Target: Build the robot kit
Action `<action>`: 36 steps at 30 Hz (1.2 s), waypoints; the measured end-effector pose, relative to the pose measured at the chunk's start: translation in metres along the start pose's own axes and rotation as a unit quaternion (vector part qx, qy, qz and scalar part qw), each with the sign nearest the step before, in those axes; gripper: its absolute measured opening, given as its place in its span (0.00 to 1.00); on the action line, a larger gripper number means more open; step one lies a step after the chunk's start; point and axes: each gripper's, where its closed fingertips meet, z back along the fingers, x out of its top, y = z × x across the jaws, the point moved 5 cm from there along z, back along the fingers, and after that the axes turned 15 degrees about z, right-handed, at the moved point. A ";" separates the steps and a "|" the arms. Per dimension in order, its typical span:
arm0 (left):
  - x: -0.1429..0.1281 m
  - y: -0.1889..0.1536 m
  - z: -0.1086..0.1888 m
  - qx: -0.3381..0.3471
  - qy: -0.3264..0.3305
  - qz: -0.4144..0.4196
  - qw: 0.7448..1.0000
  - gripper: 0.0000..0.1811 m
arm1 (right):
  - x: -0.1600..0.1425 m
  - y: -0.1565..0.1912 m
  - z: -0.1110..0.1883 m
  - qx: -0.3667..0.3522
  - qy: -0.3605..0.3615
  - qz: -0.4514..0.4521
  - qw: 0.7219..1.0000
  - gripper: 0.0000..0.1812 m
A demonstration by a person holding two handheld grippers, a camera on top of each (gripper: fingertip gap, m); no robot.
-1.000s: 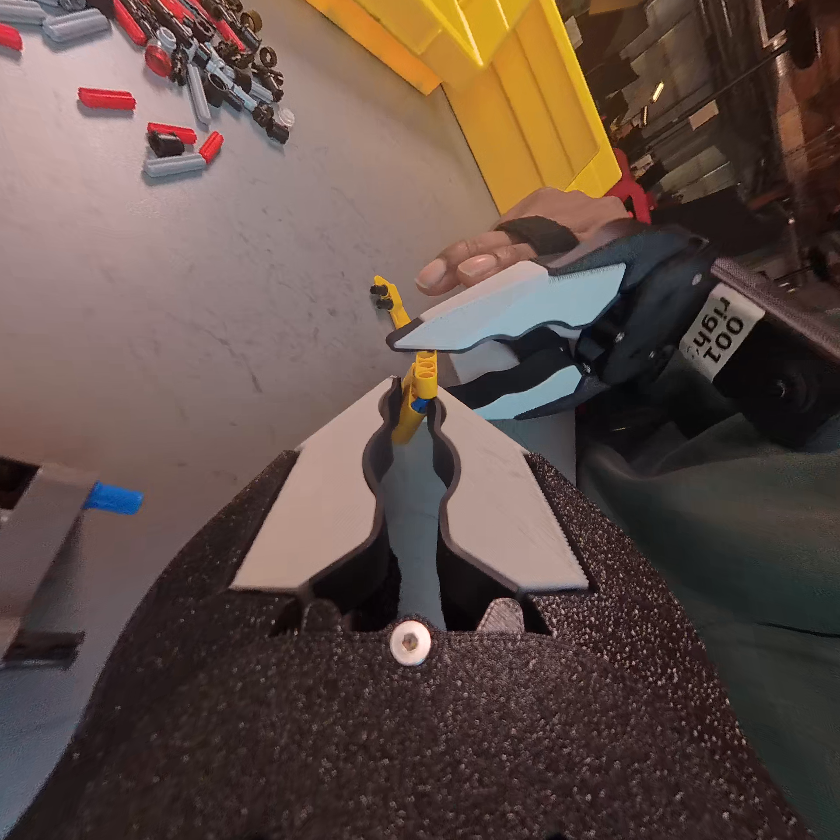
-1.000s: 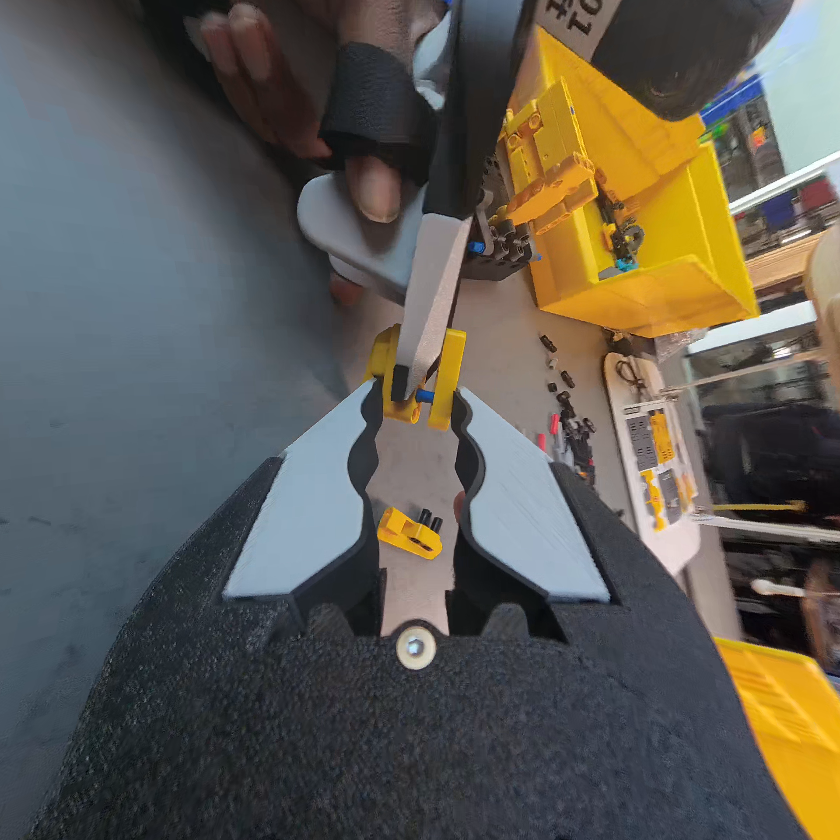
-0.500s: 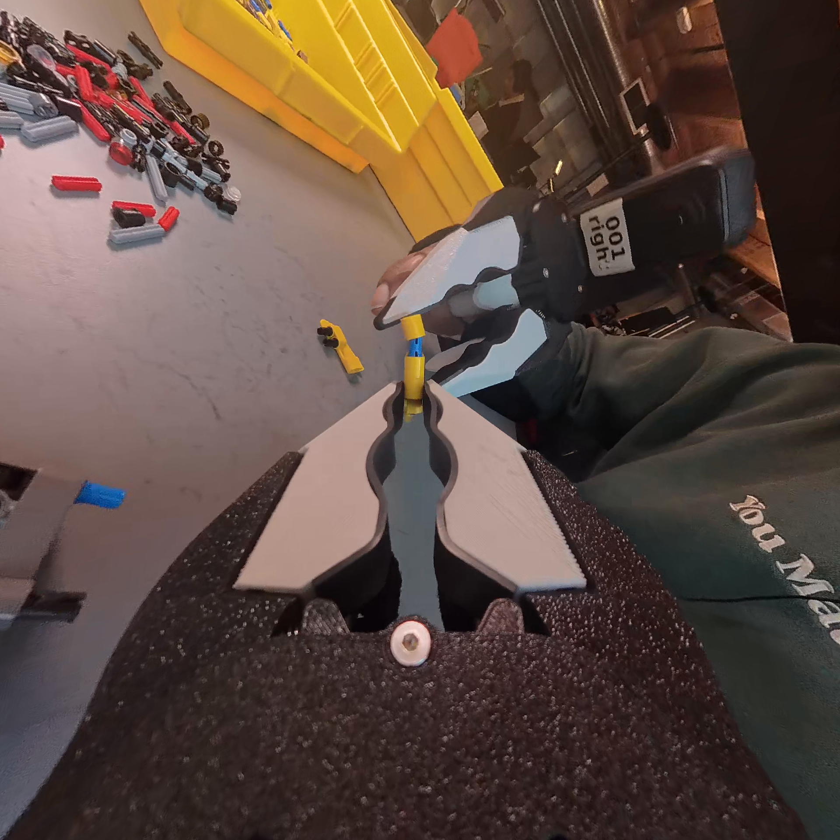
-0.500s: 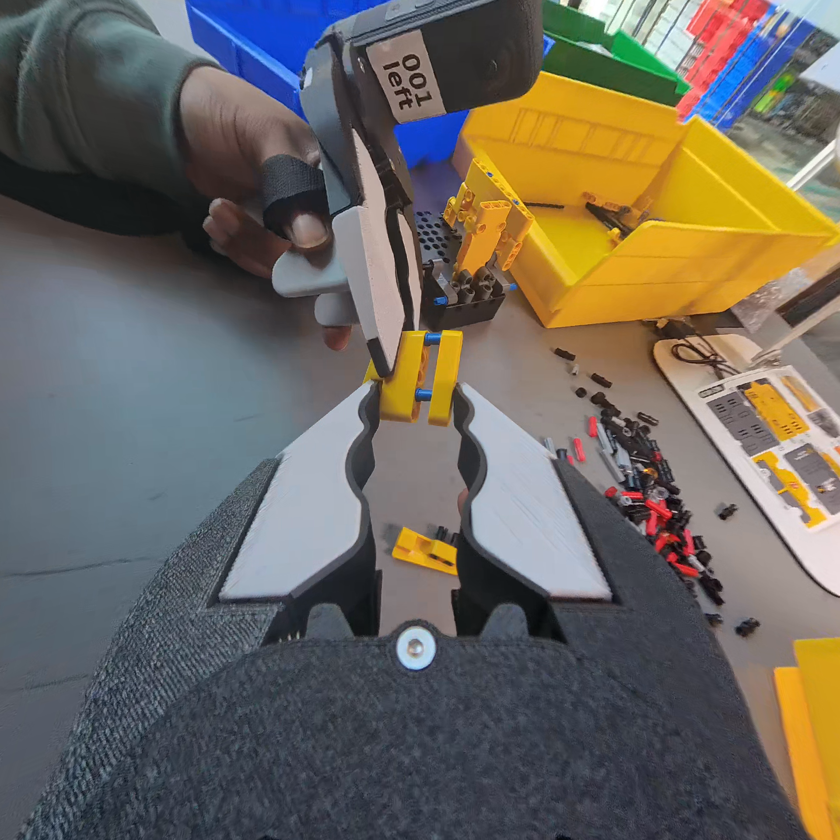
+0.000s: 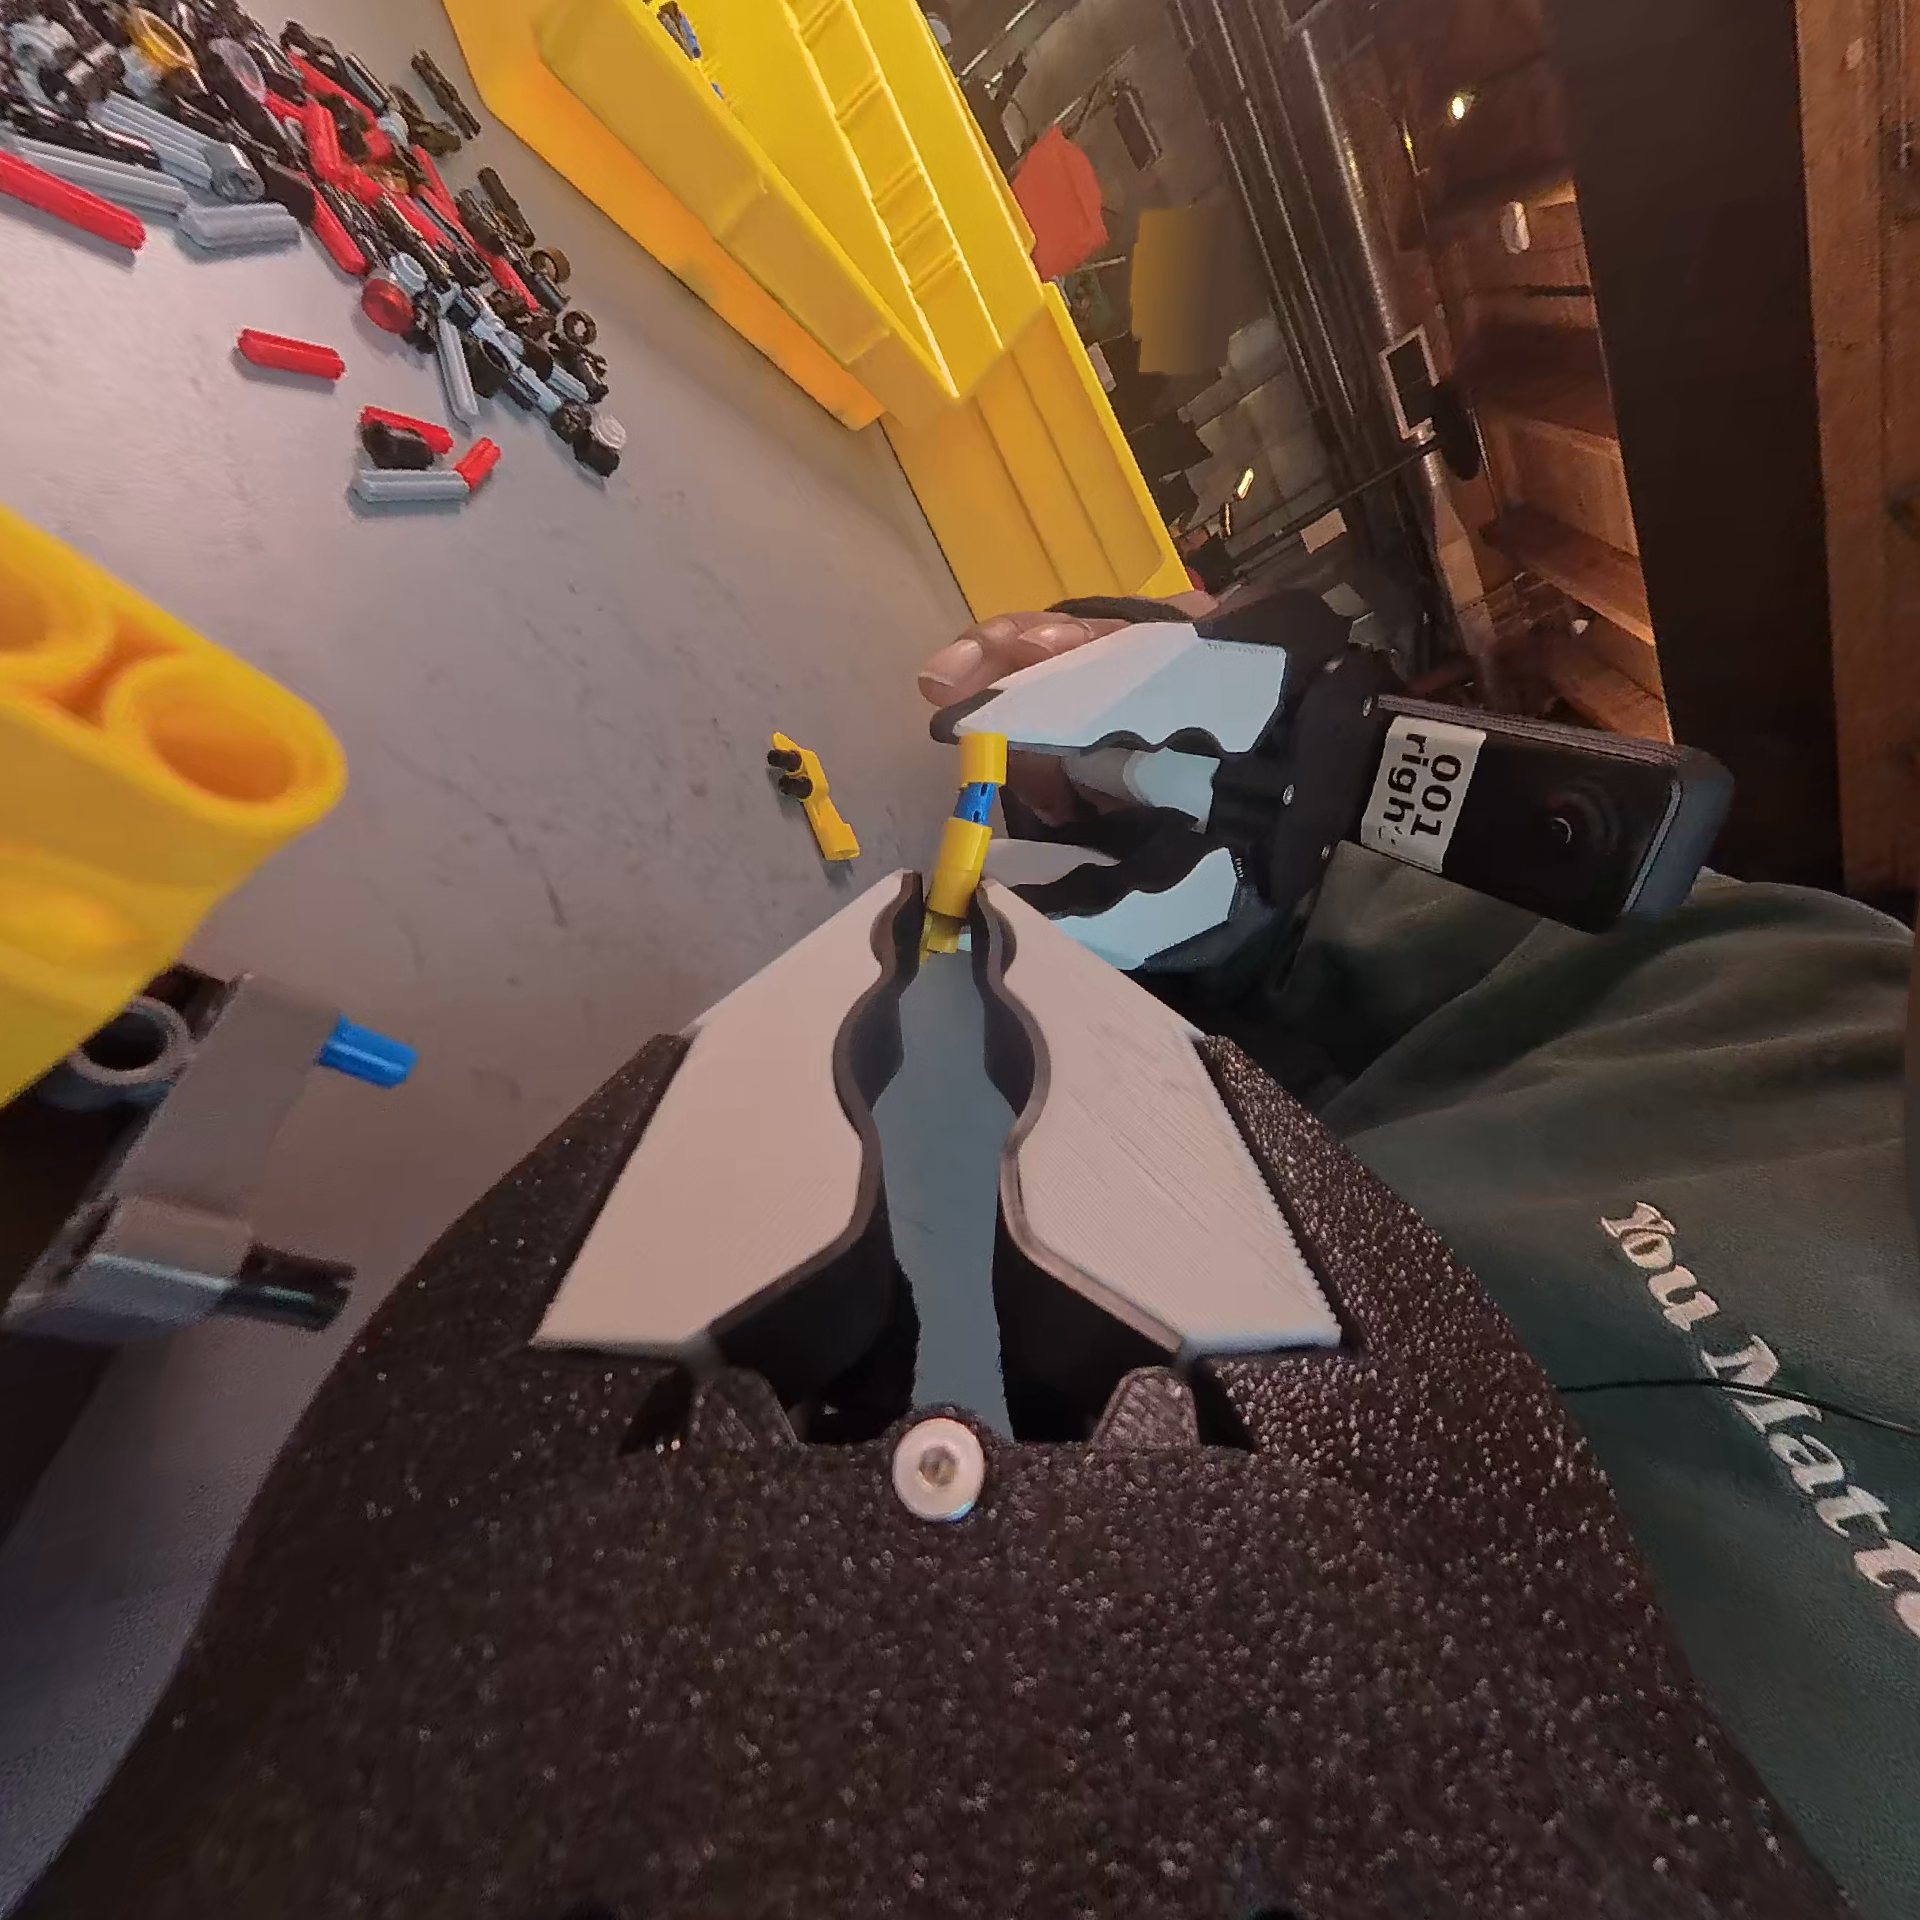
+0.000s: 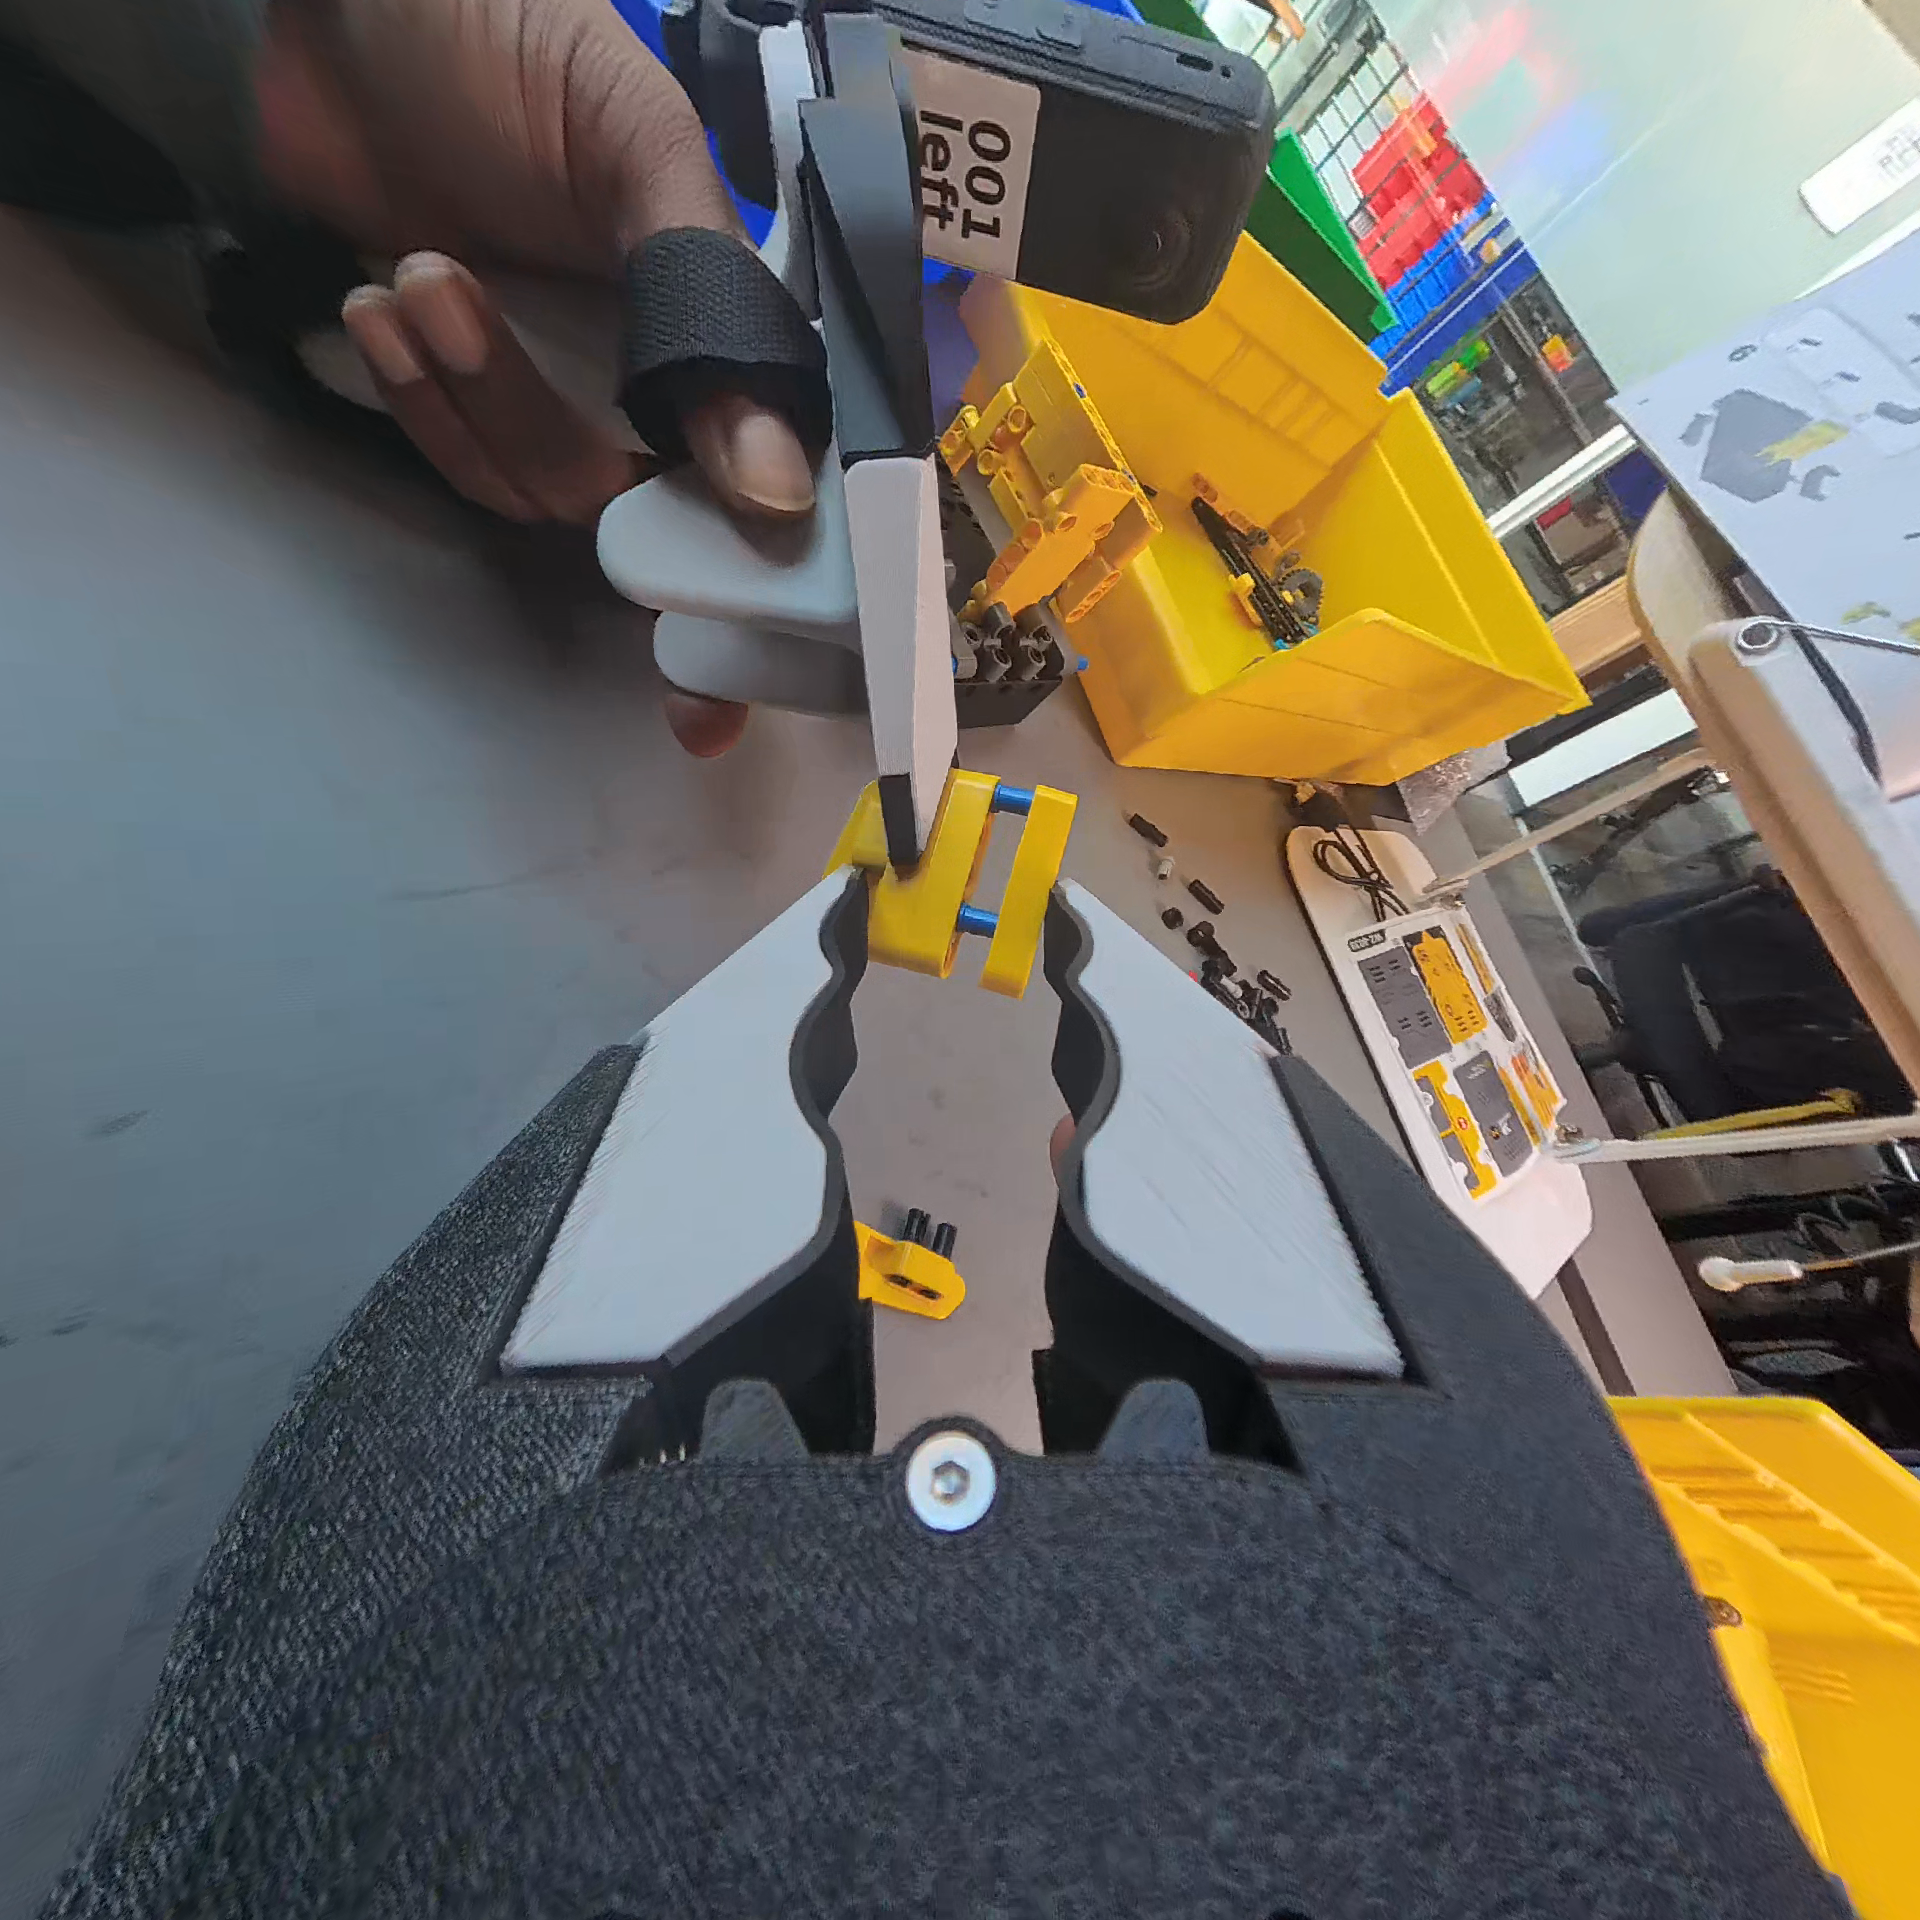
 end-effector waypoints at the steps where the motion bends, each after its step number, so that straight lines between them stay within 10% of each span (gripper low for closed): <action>1: 0.002 0.000 0.001 0.003 -0.005 -0.004 1.000 0.03 | 0.000 0.000 -0.001 -0.009 0.005 0.002 1.000 0.18; 36: 0.023 -0.023 0.003 0.036 -0.139 -0.077 0.987 0.03 | 0.013 -0.025 -0.004 -0.106 0.032 0.000 0.994 0.16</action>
